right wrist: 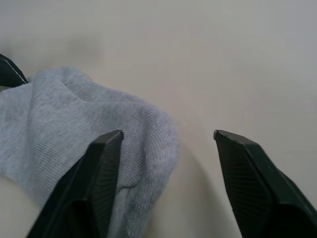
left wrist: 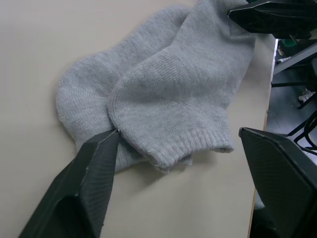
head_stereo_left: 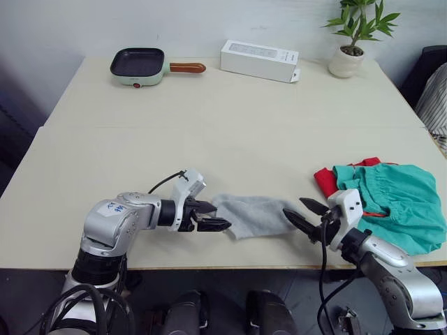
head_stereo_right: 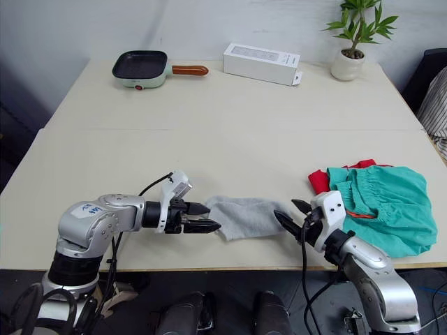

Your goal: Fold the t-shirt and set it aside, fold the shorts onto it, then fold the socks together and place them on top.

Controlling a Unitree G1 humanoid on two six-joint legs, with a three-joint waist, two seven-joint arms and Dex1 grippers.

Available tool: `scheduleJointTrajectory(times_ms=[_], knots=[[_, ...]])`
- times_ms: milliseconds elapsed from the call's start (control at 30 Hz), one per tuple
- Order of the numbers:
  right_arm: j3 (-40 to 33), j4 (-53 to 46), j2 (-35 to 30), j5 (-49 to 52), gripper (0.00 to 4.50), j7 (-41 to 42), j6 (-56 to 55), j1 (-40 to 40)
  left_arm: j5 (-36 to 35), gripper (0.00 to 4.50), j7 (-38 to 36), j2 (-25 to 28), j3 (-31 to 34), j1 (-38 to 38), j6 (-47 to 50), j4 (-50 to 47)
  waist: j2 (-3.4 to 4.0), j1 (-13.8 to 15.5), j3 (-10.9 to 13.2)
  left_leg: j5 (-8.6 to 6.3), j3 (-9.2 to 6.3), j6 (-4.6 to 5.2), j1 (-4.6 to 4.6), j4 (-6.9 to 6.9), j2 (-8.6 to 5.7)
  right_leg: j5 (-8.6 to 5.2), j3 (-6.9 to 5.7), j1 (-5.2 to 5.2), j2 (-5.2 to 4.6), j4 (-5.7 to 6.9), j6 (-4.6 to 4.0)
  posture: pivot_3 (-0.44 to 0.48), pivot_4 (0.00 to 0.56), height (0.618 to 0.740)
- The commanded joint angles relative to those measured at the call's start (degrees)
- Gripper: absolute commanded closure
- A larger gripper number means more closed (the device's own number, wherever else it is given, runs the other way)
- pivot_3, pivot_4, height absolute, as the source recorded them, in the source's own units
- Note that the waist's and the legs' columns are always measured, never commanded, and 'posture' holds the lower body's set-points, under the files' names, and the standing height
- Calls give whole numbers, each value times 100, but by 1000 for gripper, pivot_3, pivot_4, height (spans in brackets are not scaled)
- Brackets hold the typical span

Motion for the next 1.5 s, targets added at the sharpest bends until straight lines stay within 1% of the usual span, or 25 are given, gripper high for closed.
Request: scheduleJointTrajectory(times_ms=[33,167,200,300,333,533,700,900,1033,1233,1333,1400,1433,1467,1500], knots=[[-12,-91,-4,73,2906,107,-110,-4,-205,1923,170,8,50,-4,61,-241,0,4,0,0,0,-1,0,0,0,0,0,0,0,0,0,0,150,740],[-31,-115,43,81,4306,144,-171,6,-334,3203,234,139,50,8,65,-261,0,6,0,1,0,-2,0,0,0,0,0,0,-1,-1,0,0,150,740],[-38,-128,45,91,4500,156,-182,13,-355,3520,235,178,48,5,53,-256,0,5,0,0,0,-2,0,0,0,0,0,0,-1,-1,0,0,150,740],[-110,-208,50,182,4500,197,-230,24,-452,4451,161,354,99,-43,-60,-178,0,1,0,-1,0,-5,0,0,1,0,1,0,-2,-1,0,0,150,740],[-147,-248,56,228,4500,191,-231,25,-498,4480,119,410,141,-75,-93,-133,0,1,0,-1,0,-5,0,0,1,0,1,0,-2,-2,0,0,150,740],[-186,-420,84,418,4500,110,-210,-32,-819,4480,-233,690,266,-346,-266,184,0,8,0,-1,0,-6,0,0,1,0,0,0,-4,-3,-1,0,150,740],[-17,-317,151,300,4500,-47,-207,-156,-841,4480,-385,894,94,-590,-436,606,0,-1,0,-2,0,-7,0,0,1,0,1,-1,-3,-3,-1,0,150,740],[242,83,357,-42,4500,-72,-514,-303,-633,4480,-265,830,-172,-678,-839,1066,0,-1,0,-2,2,-8,0,-1,1,0,0,-3,1,-2,-1,0,150,740],[346,179,468,-70,4500,-127,-395,-346,-598,4480,-316,913,-351,-669,-950,1104,0,-4,0,-2,2,-7,-2,-1,-1,0,0,-3,0,-1,-1,0,150,740],[356,245,545,-169,4500,-206,-500,-331,-580,4480,-244,909,-344,-650,-1050,1154,0,-6,0,-2,2,-7,-1,-1,1,0,1,-4,-1,-1,-1,0,150,740],[167,279,604,-84,3837,-203,-630,-357,-423,3863,-238,963,-325,-528,-1456,1101,0,-7,0,-2,2,-7,-1,-1,1,0,1,-3,-2,-2,-1,0,150,740],[27,222,504,-118,3158,-172,-731,-362,-321,3225,-271,988,-127,-427,-1984,1094,0,-7,0,-2,3,-7,-1,-1,0,0,2,-4,-2,-2,-1,0,150,740],[-41,167,429,-117,2721,-119,-776,-376,-298,2914,-328,1008,-9,-387,-2262,1102,0,-7,0,-2,3,-7,-2,-1,0,0,2,-5,-3,-2,-1,0,150,740],[-128,89,364,-49,2485,-55,-788,-422,-281,2914,-416,1030,127,-351,-2596,1120,0,-7,0,-2,3,-7,-1,-1,0,0,3,-5,-4,-2,-1,0,150,740],[-181,-5,297,91,2150,49,-756,-476,-322,2914,-555,1043,256,-331,-2886,1116,0,-7,0,-2,3,-7,-2,-1,0,0,3,-6,-5,-2,-1,0,150,740]])
